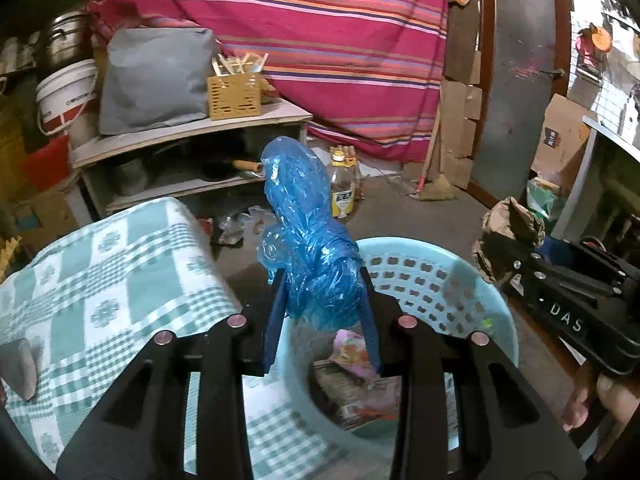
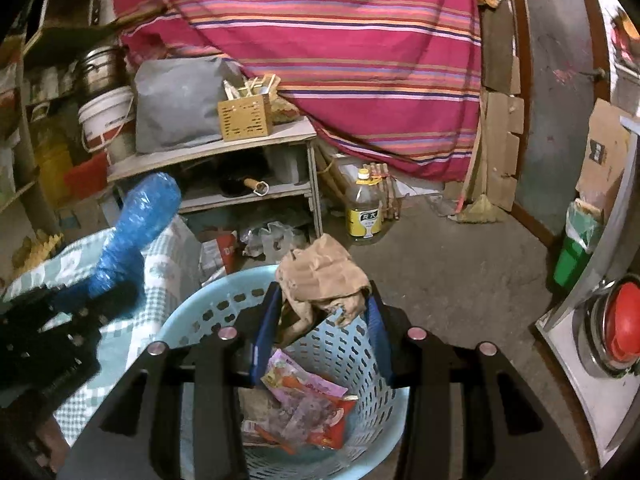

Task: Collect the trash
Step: 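Carry both items over the blue basket and open both tools to drop them, then move both tools back over the table toward the maroon pad and black pouch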

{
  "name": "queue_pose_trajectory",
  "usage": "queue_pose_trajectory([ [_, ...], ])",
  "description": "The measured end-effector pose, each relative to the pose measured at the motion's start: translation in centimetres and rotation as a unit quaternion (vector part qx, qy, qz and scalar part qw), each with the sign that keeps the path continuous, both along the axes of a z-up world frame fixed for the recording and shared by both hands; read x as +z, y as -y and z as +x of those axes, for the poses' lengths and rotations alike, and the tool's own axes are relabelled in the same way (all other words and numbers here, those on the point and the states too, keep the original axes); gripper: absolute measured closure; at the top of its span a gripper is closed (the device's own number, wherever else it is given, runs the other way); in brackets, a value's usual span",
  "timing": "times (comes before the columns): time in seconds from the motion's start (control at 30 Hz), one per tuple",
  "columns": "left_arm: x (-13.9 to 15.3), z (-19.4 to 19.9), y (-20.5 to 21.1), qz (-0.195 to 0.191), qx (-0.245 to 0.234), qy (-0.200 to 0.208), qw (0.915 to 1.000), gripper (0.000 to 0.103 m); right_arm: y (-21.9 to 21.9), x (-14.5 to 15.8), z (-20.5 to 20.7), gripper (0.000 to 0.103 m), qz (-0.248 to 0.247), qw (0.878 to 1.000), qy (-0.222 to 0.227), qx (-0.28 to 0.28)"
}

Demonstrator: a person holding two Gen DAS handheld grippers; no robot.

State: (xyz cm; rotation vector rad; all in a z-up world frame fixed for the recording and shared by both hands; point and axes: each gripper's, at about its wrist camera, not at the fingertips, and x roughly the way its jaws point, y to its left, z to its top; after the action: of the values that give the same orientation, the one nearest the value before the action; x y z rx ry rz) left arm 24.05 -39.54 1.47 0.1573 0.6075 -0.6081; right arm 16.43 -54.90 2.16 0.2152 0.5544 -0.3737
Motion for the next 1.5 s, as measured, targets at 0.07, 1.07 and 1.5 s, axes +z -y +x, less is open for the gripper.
queue_pose_trajectory([
  [0.07,0.0,0.0,0.6,-0.002,-0.008,-0.002,1.0000,0.067,0.4,-0.1,-0.1,0.061,0.008,1.000,0.001,-0.005],
  [1.07,0.4,0.9,-11.1,-0.001,0.110,0.026,0.9935,0.006,-2.4,-0.4,2.6,0.015,-0.006,1.000,-0.024,0.003],
  [1.5,-1.6,0.3,-24.9,0.001,0.217,0.049,0.9748,0.006,-10.3,-0.7,5.1,0.006,0.033,0.997,-0.009,0.070],
])
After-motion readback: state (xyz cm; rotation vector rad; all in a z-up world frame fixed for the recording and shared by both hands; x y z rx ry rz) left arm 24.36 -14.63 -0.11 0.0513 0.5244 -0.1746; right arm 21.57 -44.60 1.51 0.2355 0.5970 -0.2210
